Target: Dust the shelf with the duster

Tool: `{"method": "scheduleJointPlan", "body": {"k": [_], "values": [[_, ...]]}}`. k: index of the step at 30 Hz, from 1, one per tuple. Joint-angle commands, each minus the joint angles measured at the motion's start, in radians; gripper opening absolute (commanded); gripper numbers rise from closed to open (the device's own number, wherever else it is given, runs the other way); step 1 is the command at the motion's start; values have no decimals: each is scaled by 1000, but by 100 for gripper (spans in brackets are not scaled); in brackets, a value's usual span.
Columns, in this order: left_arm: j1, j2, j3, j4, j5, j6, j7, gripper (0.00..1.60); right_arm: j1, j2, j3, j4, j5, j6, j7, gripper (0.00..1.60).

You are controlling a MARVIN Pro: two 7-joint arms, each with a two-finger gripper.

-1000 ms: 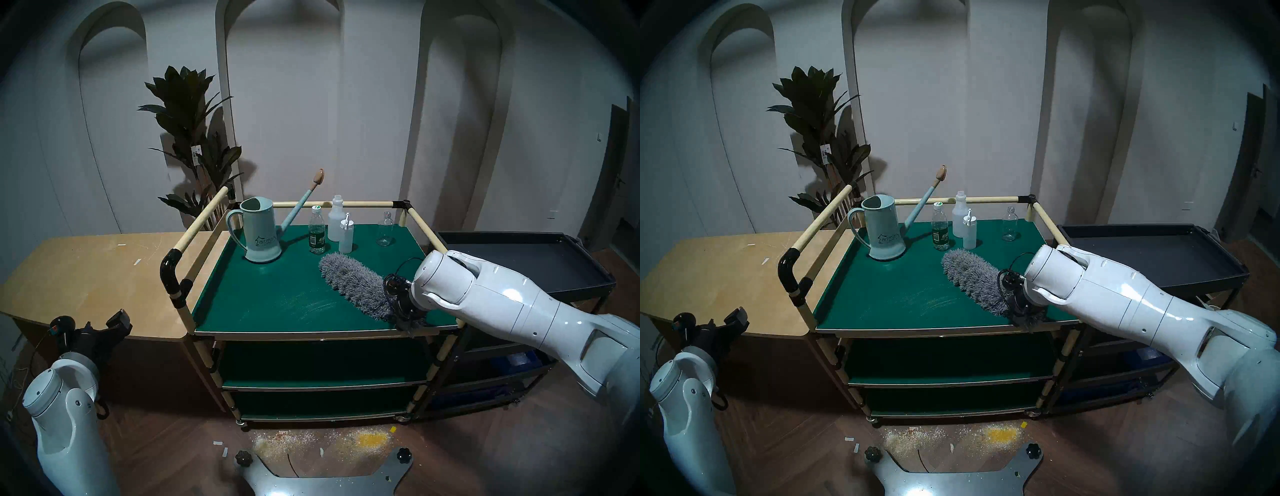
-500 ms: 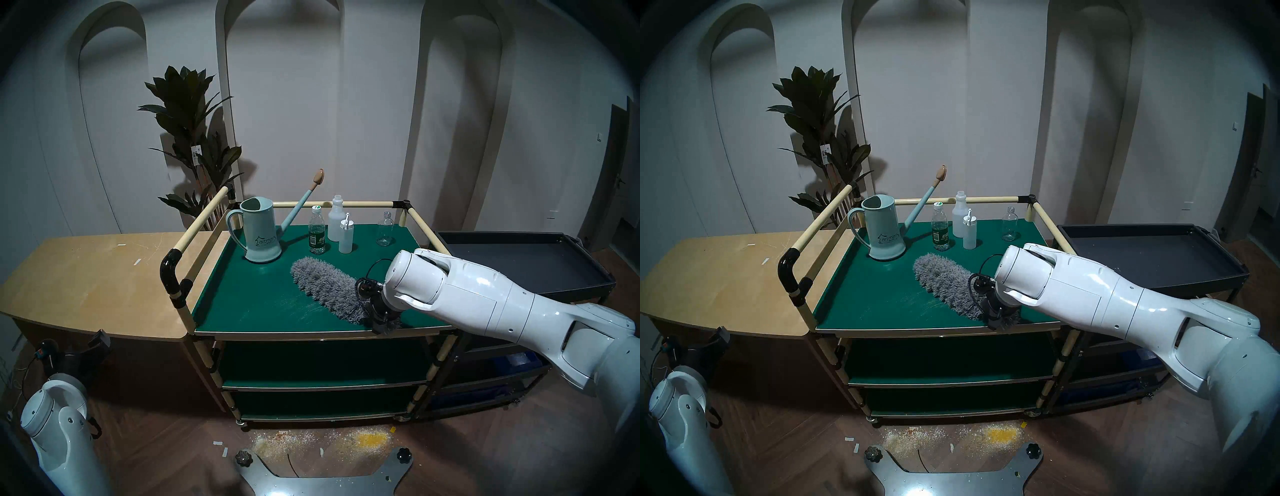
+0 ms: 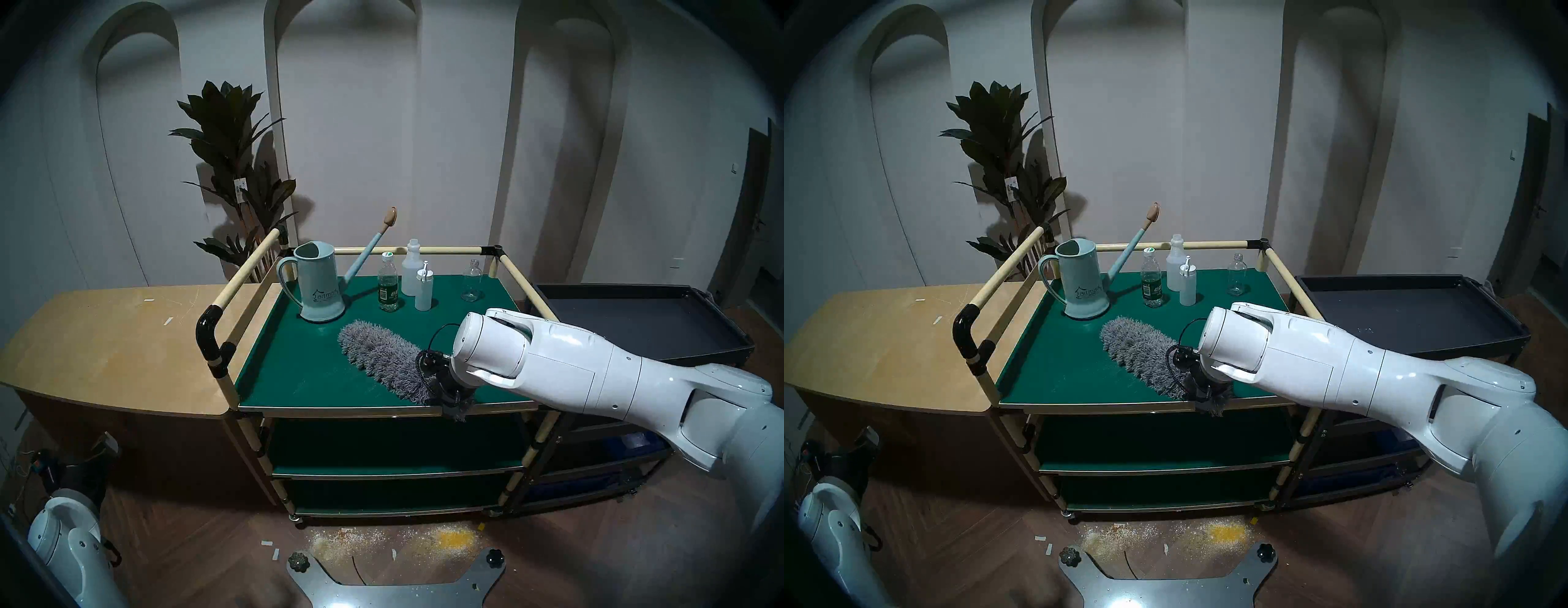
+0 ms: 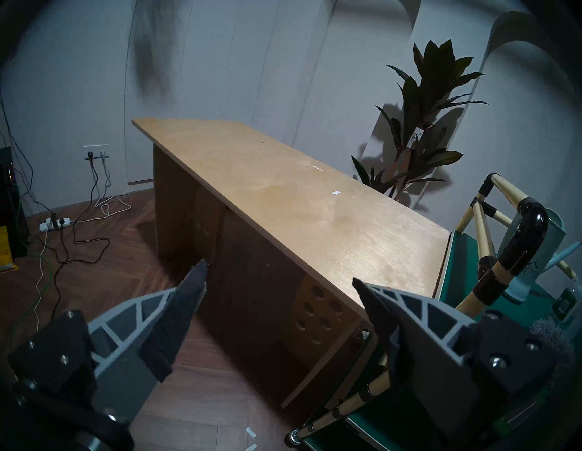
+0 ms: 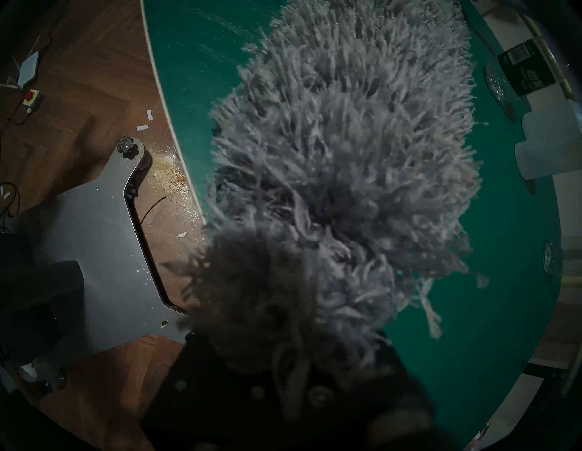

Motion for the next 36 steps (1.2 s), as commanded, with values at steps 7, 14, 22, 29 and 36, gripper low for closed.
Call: {"method": "scheduleJointPlan", "body": {"k": [7, 14, 22, 29, 36], "values": [[73, -99, -52, -29, -17, -55, -12, 160, -55, -123, -111, -52, 8, -4, 54, 0], [91, -130, -71, -27, -30, -79, -26, 160, -52, -140, -142, -63, -6, -4, 58, 0], [121, -195, -86, -22, -44, -102, -32, 160, -47, -166, -179, -78, -29, -4, 57, 0], [147, -239, -94, -22, -56, -127, -40, 160, -45, -191, -210, -95, -51, -4, 53, 0], [189, -239, -95, -13, -75, -156, -44, 160, -39, -213, -242, -114, -68, -4, 53, 0]]}}
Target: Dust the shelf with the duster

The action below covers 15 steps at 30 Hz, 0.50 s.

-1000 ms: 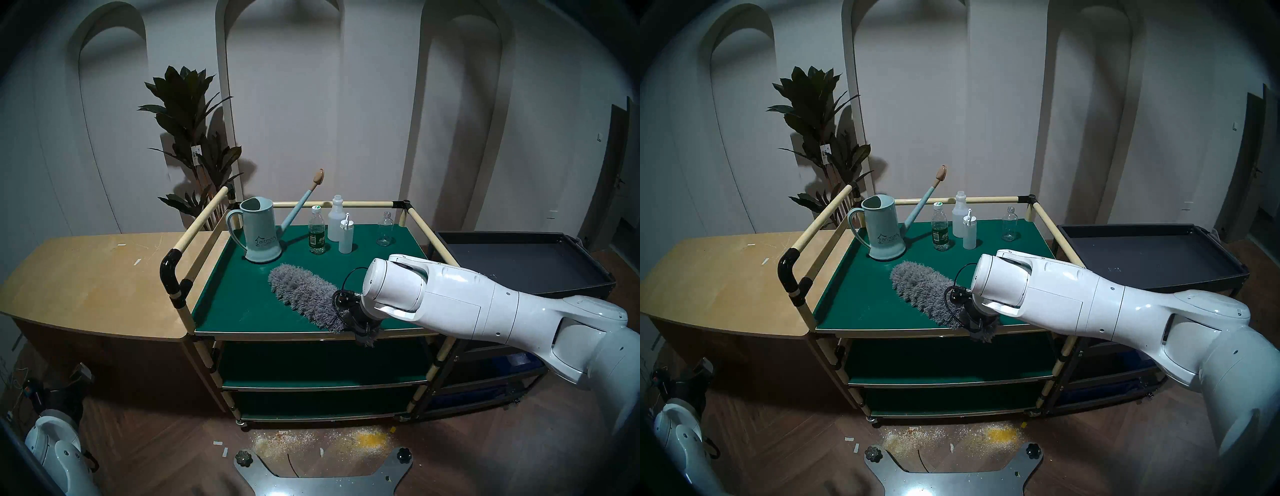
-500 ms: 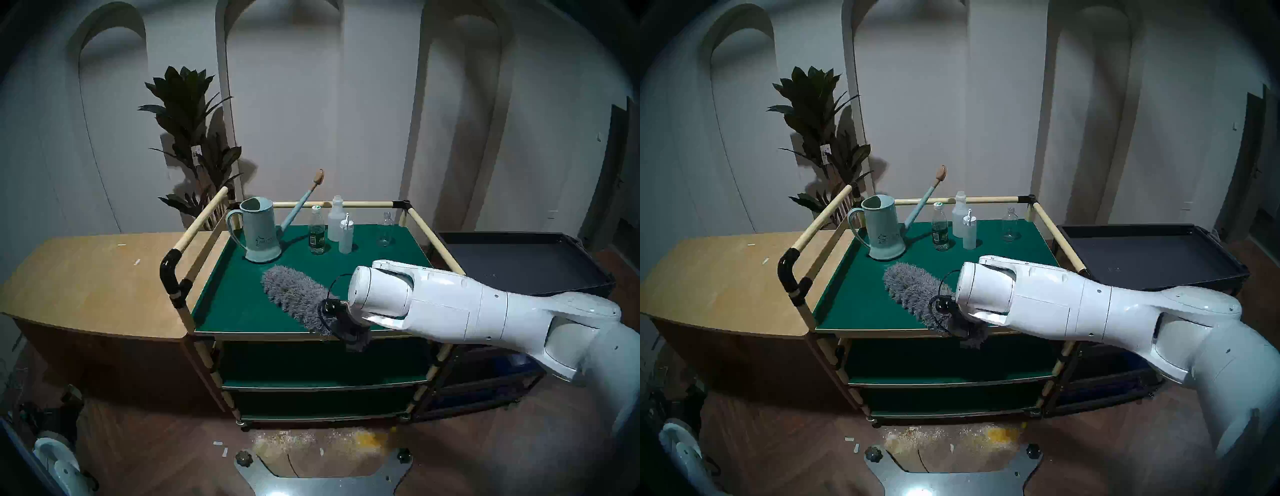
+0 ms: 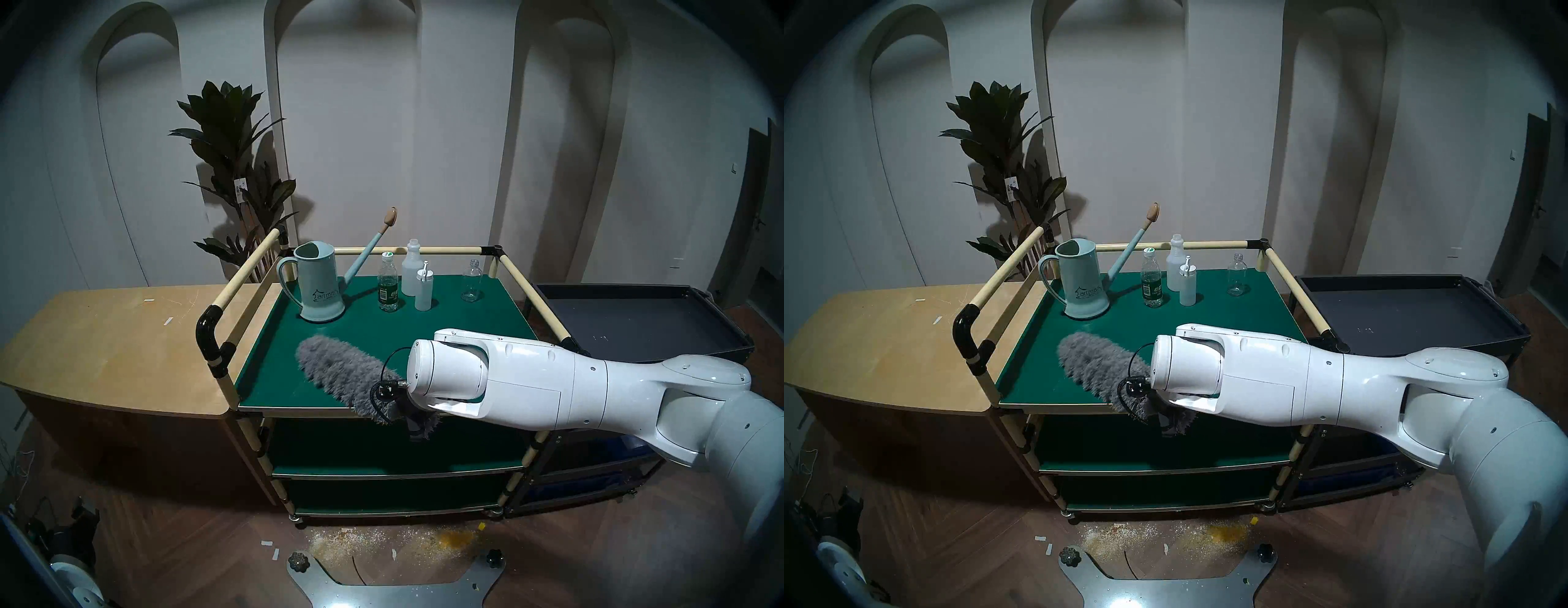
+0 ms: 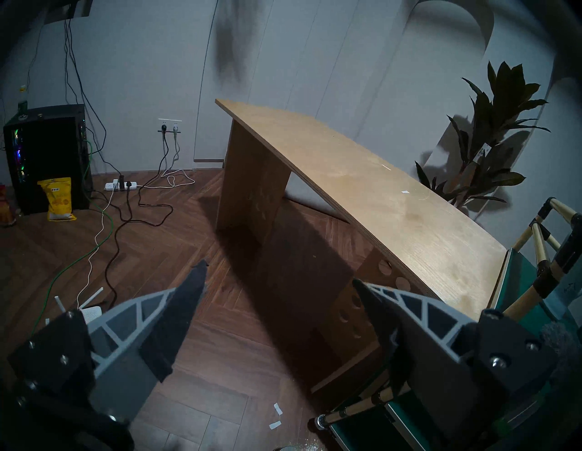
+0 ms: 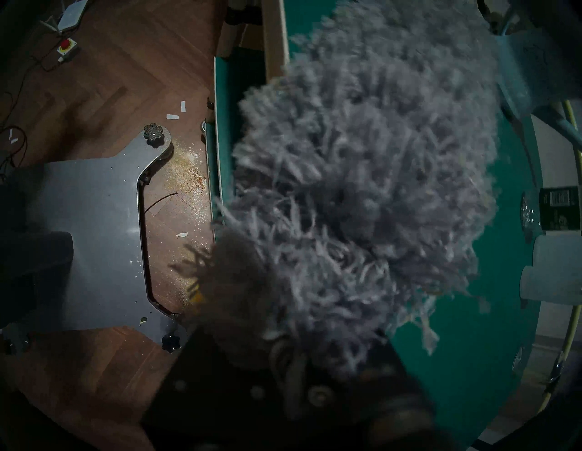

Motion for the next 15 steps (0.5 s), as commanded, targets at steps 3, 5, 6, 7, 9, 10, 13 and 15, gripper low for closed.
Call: {"method": "scheduleJointPlan", "body": {"k": [3, 5, 6, 7, 9, 10, 13, 15], "values": [[79, -11, 1, -4, -22, -62, -8, 160, -77, -98, -109, -38, 29, -2, 75, 0], [108, -11, 12, -2, -36, -92, -12, 160, -66, -111, -131, -40, 31, -2, 96, 0], [122, -11, 17, -1, -44, -107, -14, 160, -62, -117, -139, -41, 32, -2, 105, 0], [138, -11, 24, 1, -52, -126, -14, 160, -57, -123, -148, -44, 33, -10, 117, 0], [149, -11, 28, 6, -62, -147, -15, 160, -52, -131, -160, -48, 37, -11, 132, 0], [182, -11, 46, 3, -74, -174, -17, 160, -48, -136, -167, -50, 37, -14, 140, 0], [198, -11, 60, 11, -85, -213, -16, 160, -46, -143, -181, -59, 40, -20, 156, 0], [228, -11, 80, 9, -97, -249, -18, 160, -46, -140, -181, -68, 42, -39, 158, 0]]}}
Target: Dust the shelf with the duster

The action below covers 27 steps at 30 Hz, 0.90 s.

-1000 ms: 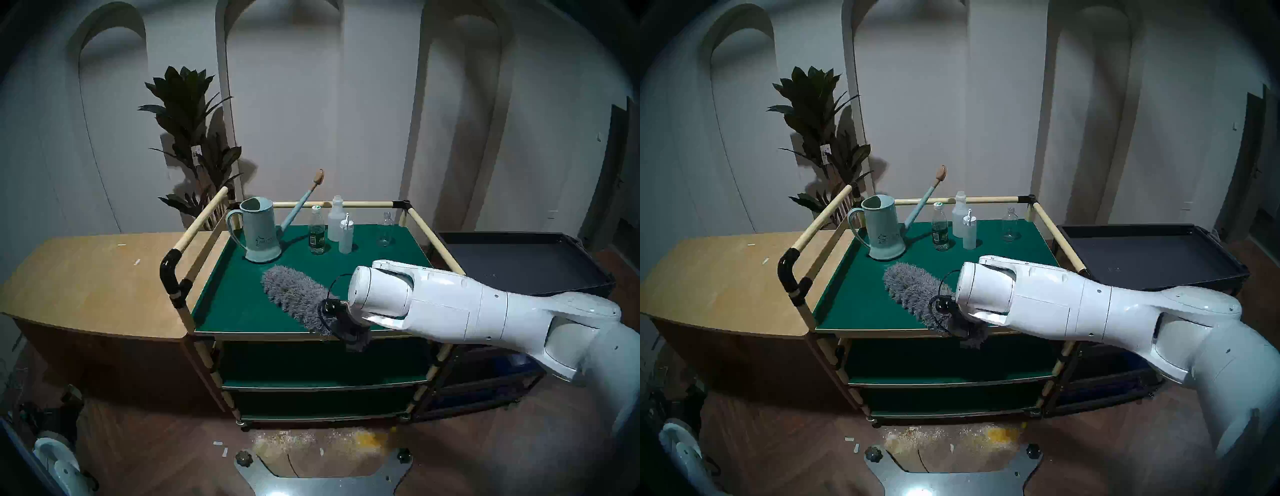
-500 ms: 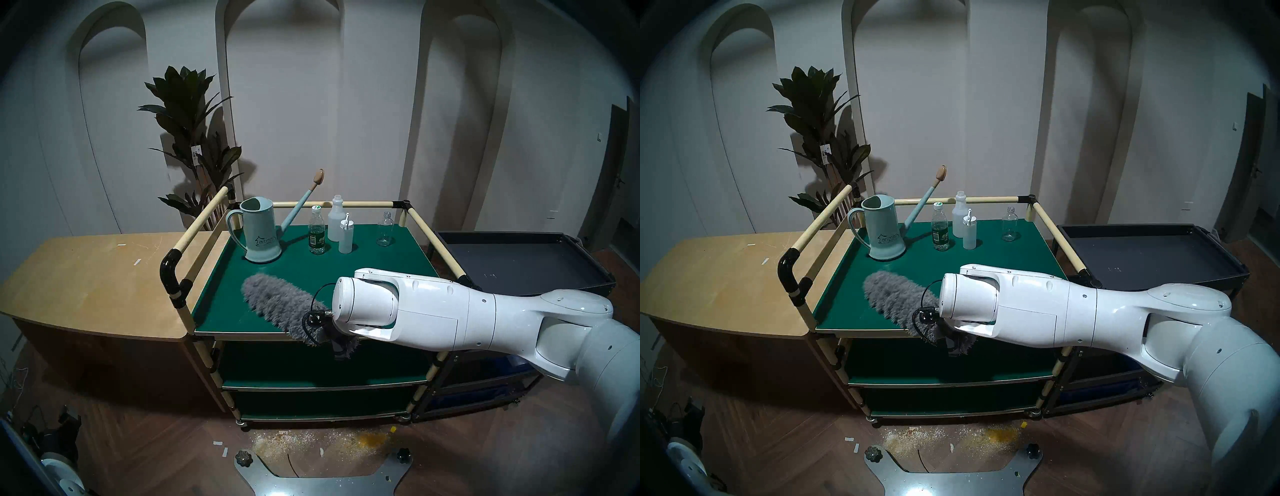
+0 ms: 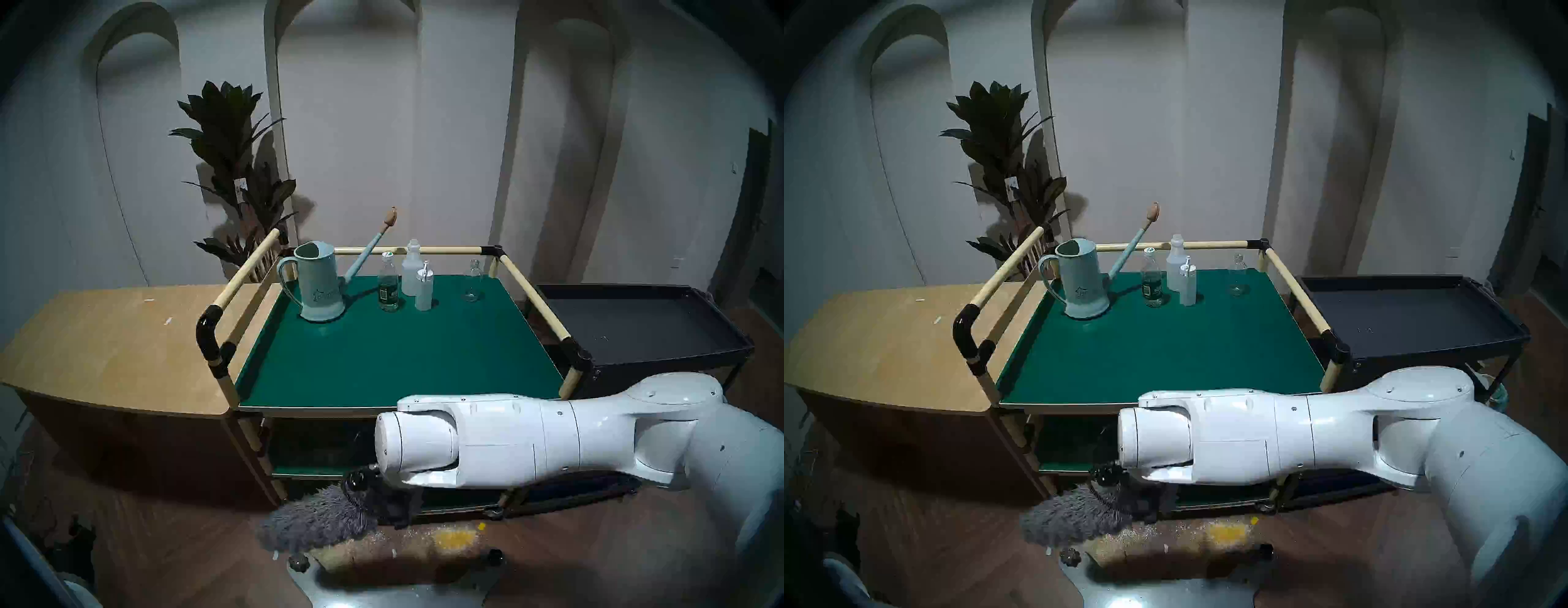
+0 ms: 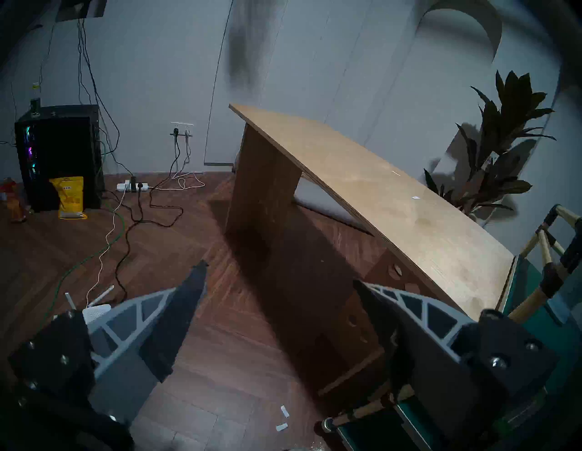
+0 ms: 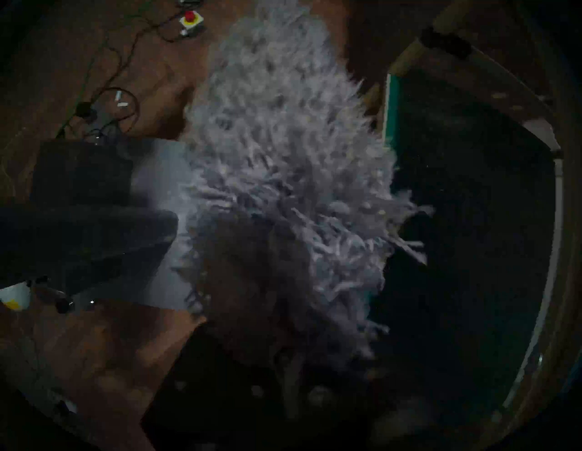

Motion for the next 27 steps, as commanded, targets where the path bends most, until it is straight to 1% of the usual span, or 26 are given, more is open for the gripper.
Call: {"method": "scheduleJointPlan", "body": {"k": [1, 2, 3, 4, 5, 6, 7, 11, 12, 13, 14, 20, 21, 22, 23, 24, 25, 27], "values": [[104, 1, 34, -7, -30, -109, -8, 160, 18, -37, 4, -36, 7, -31, 27, 0], [128, 1, 49, -16, -35, -137, -17, 160, 15, -30, 18, -43, 16, -33, 25, 0], [131, 1, 51, -21, -34, -143, -22, 160, 18, -23, 26, -53, 20, -42, 25, 0], [153, 1, 66, -33, -35, -172, -34, 160, 17, -8, 45, -68, 31, -48, 23, 0], [157, 1, 72, -39, -33, -191, -40, 160, 18, 4, 59, -80, 40, -50, 24, 0], [145, 1, 63, -52, -26, -178, -49, 160, 20, 21, 77, -97, 48, -59, 20, 0], [145, 1, 68, -60, -21, -200, -55, 160, 22, 35, 89, -111, 56, -61, 20, 0], [113, 1, 58, -97, -7, -218, -72, 160, 21, 107, 157, -169, 93, -78, 13, 0], [99, 7, 55, -108, -4, -223, -71, 160, 24, 112, 171, -166, 101, -78, 11, 0], [92, 20, 54, -119, 2, -224, -70, 160, 25, 130, 186, -176, 107, -82, 9, 0], [81, 39, 53, -124, 9, -224, -72, 160, 30, 134, 198, -171, 109, -86, 5, 0], [4, 124, 60, -124, 37, -244, -100, 160, 50, 219, 298, -177, 141, -100, -21, 0], [-7, 133, 60, -124, 41, -247, -103, 160, 55, 215, 311, -167, 146, -95, -23, 0], [-18, 147, 58, -124, 44, -251, -105, 160, 60, 246, 332, -178, 153, -103, -26, 0], [-30, 159, 57, -124, 47, -253, -107, 160, 65, 263, 349, -181, 160, -105, -28, 0], [-40, 154, 56, -124, 51, -254, -112, 160, 76, 243, 354, -164, 161, -101, -34, 0], [-46, 180, 56, -124, 54, -254, -111, 160, 75, 271, 378, -174, 167, -105, -34, 0], [-65, 199, 59, -124, 62, -252, -117, 160, 83, 294, 409, -171, 176, -105, -42, 0]]}}
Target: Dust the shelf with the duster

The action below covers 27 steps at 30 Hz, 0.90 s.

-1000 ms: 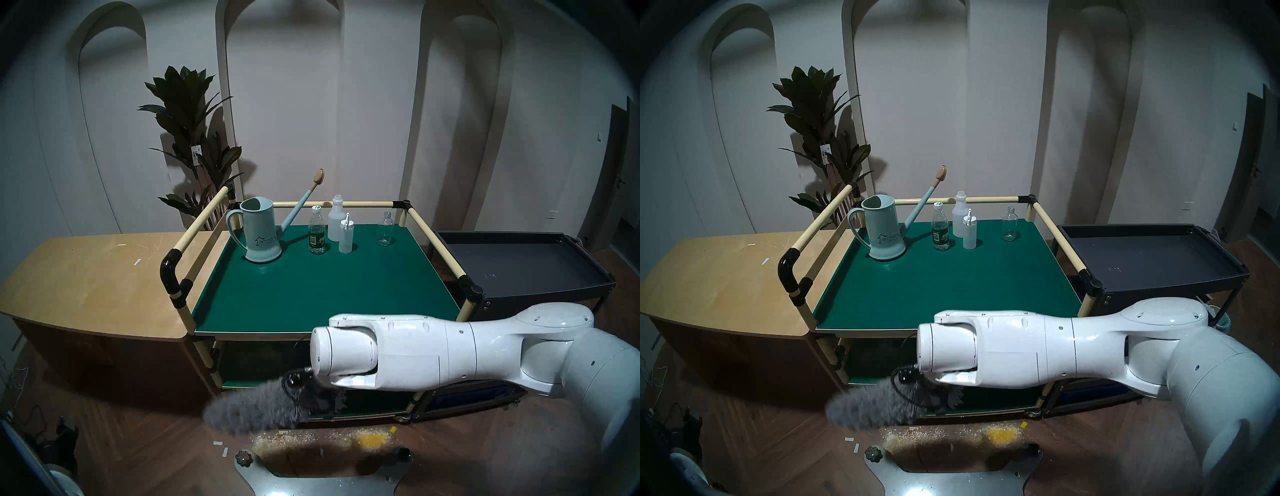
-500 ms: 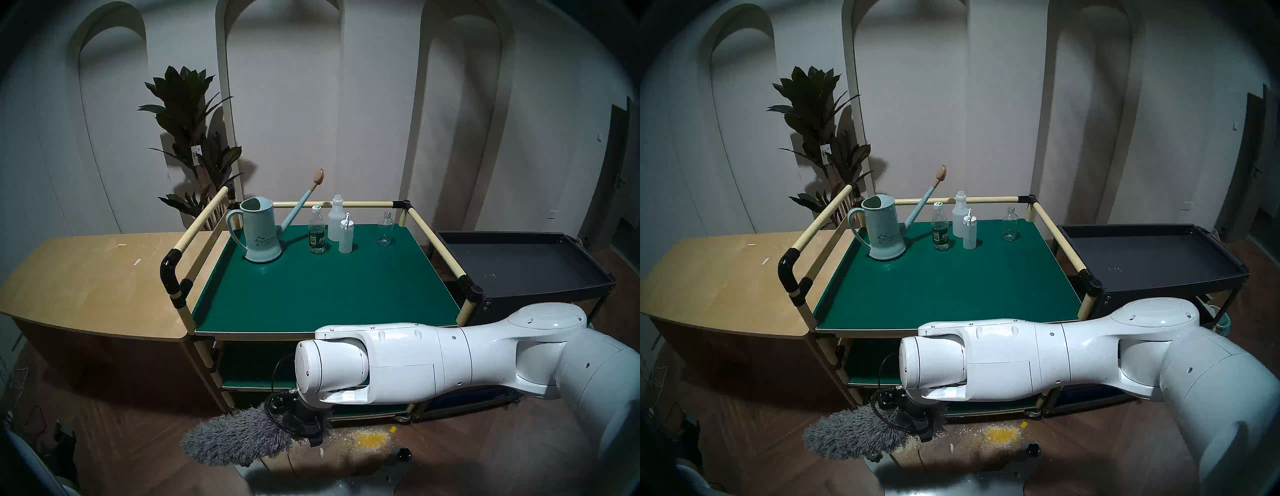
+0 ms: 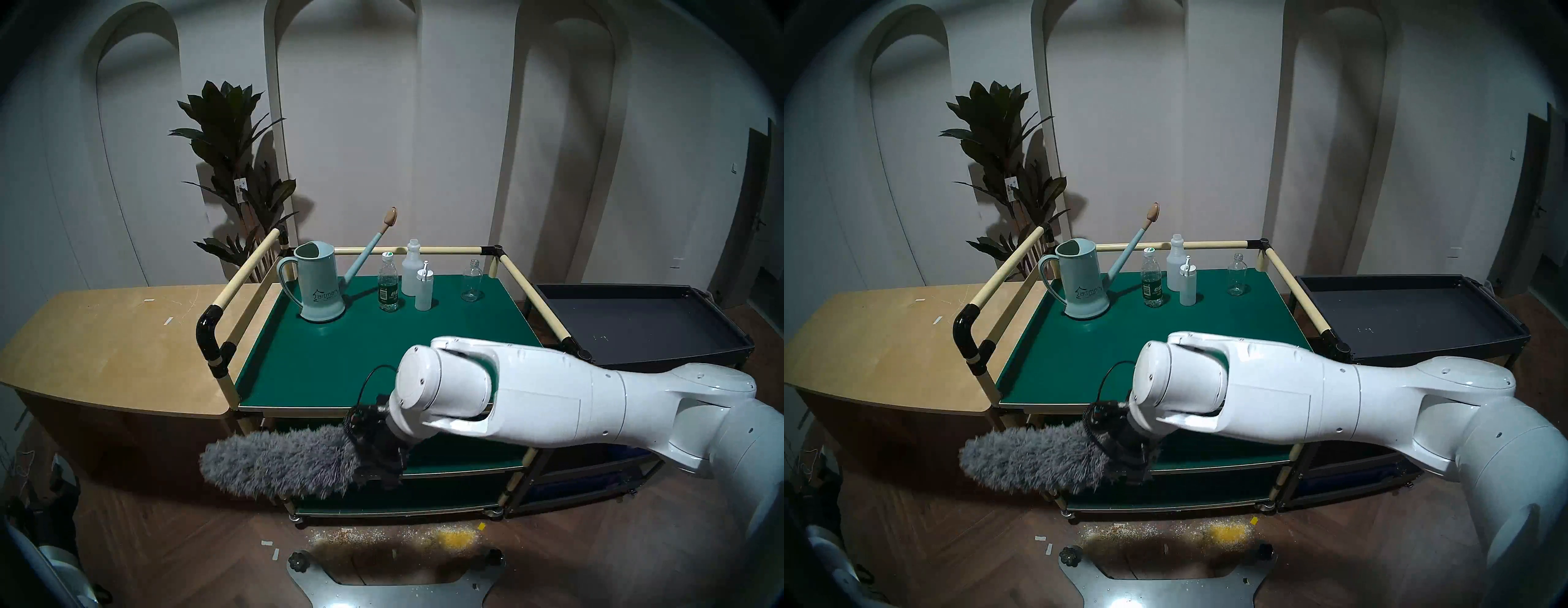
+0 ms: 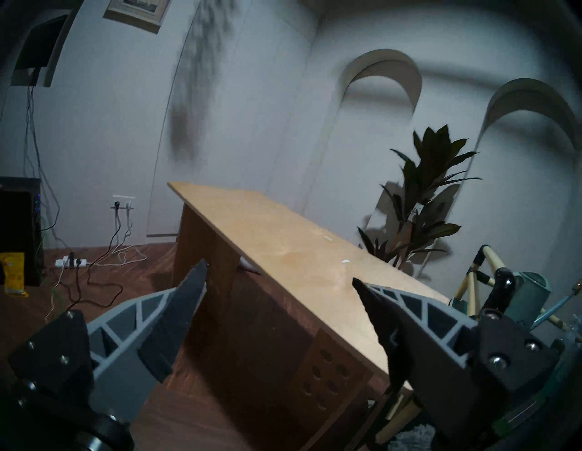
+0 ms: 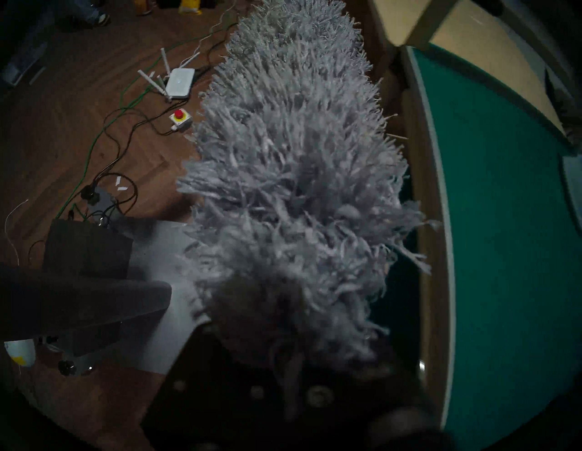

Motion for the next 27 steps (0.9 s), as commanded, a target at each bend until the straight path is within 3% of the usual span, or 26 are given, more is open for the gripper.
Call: {"method": "scheduleJointPlan", "body": {"k": [1, 27], "values": [[-87, 112, 2, -25, 28, -20, -25, 160, 49, 122, 133, -11, 39, -16, -25, 0], [-313, 343, 179, -25, 118, 43, -92, 160, 76, 416, 507, 140, 138, -15, -150, 0]]}}
